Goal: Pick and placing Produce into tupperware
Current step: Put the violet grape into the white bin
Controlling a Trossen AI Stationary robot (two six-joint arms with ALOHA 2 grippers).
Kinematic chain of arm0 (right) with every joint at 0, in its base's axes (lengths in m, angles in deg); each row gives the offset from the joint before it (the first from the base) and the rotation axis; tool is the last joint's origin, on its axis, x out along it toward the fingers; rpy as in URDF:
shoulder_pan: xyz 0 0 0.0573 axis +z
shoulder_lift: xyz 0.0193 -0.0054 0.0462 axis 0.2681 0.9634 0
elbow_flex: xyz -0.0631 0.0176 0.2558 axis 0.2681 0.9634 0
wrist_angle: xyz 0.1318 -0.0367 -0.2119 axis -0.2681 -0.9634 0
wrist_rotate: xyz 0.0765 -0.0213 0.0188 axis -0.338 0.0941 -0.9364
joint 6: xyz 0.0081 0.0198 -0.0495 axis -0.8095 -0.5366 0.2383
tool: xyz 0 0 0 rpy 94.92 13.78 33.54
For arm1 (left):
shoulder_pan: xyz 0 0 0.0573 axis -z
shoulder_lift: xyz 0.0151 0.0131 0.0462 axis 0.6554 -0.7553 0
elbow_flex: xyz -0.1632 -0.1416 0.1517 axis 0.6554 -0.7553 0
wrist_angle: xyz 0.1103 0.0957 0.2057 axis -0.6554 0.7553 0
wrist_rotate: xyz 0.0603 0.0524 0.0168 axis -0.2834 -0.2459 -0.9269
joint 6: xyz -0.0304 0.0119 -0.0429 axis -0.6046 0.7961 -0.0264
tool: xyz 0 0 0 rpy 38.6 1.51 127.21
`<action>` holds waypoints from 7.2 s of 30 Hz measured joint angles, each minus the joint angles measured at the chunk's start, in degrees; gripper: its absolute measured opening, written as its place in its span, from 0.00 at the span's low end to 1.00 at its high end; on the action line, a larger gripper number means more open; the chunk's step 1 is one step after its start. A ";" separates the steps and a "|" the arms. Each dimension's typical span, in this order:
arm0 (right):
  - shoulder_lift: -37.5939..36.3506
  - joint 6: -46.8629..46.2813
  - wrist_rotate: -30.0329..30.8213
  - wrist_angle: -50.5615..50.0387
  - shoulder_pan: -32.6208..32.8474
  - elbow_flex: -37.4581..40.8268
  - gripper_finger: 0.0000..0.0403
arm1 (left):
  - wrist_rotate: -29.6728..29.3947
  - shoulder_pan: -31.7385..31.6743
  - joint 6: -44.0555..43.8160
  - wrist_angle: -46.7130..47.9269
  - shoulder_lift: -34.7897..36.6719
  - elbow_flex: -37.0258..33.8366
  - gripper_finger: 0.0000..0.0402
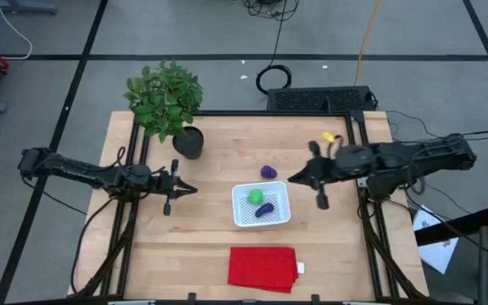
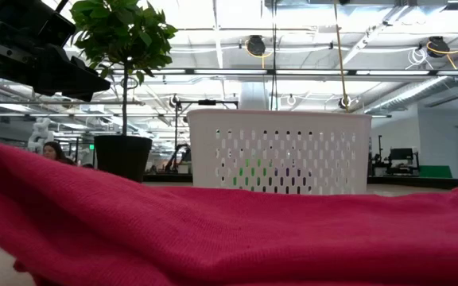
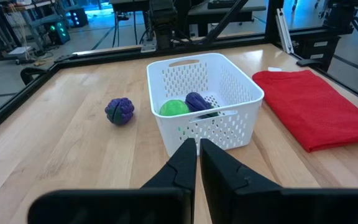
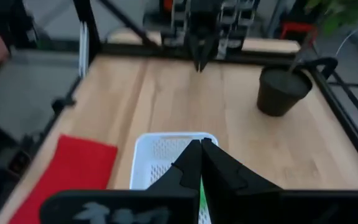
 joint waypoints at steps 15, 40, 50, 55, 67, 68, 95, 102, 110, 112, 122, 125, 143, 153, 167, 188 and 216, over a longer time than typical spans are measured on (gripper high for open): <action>-26.82 -7.31 5.62 17.45 0.09 30.61 0.00 | -3.29 0.00 -0.16 -2.01 0.00 0.02 0.06; -37.32 -5.80 5.37 36.69 0.09 53.07 0.00 | -3.79 0.00 -0.57 -0.35 -0.02 0.01 0.06; -37.30 -6.36 5.42 36.72 0.07 55.66 0.00 | -3.81 0.00 -0.59 -0.37 -0.01 0.01 0.06; -37.31 -4.79 2.36 36.24 0.11 55.75 0.00 | -3.81 0.00 -0.74 -0.56 0.00 0.00 0.06; -37.21 -4.42 2.37 36.35 0.07 55.77 0.00 | -5.29 0.00 5.68 -2.33 -0.02 0.02 0.06; -37.15 -4.44 2.37 36.41 0.07 55.75 0.00 | -5.45 0.00 6.25 -2.48 -0.02 0.02 0.06; -20.64 -12.04 5.36 6.57 -15.19 30.49 0.37 | -6.12 -0.07 9.01 -2.19 0.00 0.00 0.06; -6.34 -7.84 1.85 -6.23 -24.35 17.32 0.55 | -6.34 -0.07 10.55 -2.31 -0.02 0.00 0.06; 11.64 3.16 -14.17 -7.54 -32.41 8.75 0.67 | -6.52 -0.07 10.55 -2.23 -0.02 0.00 0.06; 15.26 6.68 -15.22 -8.53 -33.20 6.07 0.68 | -6.52 -0.07 10.18 -1.76 -0.01 0.00 0.06; 27.13 20.38 -15.58 -12.05 -36.33 -3.48 0.70 | -6.52 -0.07 9.85 -0.25 -0.02 0.00 0.06; 29.47 24.41 -15.72 -13.18 -37.12 -4.48 0.70 | -6.54 -0.07 10.11 -0.88 -0.02 0.00 0.06; 33.69 42.50 -18.74 -8.18 -35.47 -4.75 0.71 | -6.31 -0.07 5.02 3.19 0.00 0.00 0.06; 39.44 43.75 -19.22 -6.79 -34.36 -4.75 0.81 | -5.93 -0.07 4.06 3.22 0.00 0.00 0.06; 42.15 41.85 -24.47 -5.70 -34.40 -4.75 0.85 | -5.93 -0.07 3.92 4.25 0.00 0.00 0.06; 42.17 39.96 -23.99 -2.81 -31.52 -2.97 0.85 | -5.91 -0.05 3.37 4.27 -0.02 0.00 0.06; 45.01 35.85 -24.42 7.29 -30.65 1.76 0.85 | -5.89 -0.05 2.62 4.27 0.00 0.00 0.06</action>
